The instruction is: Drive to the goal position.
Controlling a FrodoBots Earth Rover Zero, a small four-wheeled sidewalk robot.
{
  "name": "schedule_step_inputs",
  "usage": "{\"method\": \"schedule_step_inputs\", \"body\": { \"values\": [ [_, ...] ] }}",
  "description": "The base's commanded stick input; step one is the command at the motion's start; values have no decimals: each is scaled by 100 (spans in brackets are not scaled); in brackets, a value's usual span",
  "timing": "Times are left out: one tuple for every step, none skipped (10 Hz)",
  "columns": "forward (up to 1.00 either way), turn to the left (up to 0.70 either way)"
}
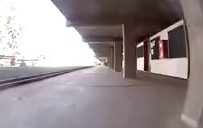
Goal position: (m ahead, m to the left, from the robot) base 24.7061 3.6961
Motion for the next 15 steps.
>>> {"method": "schedule_step_inputs", "body": {
  "values": [
    [50,0],
    [50,0],
    [50,0],
    [50,0],
    [50,0],
    [50,0],
    [50,0],
    [50,0],
    [50,0],
    [50,0],
    [50,0],
    [50,0],
    [50,0],
    [50,0],
    [50,13]
  ]
}}
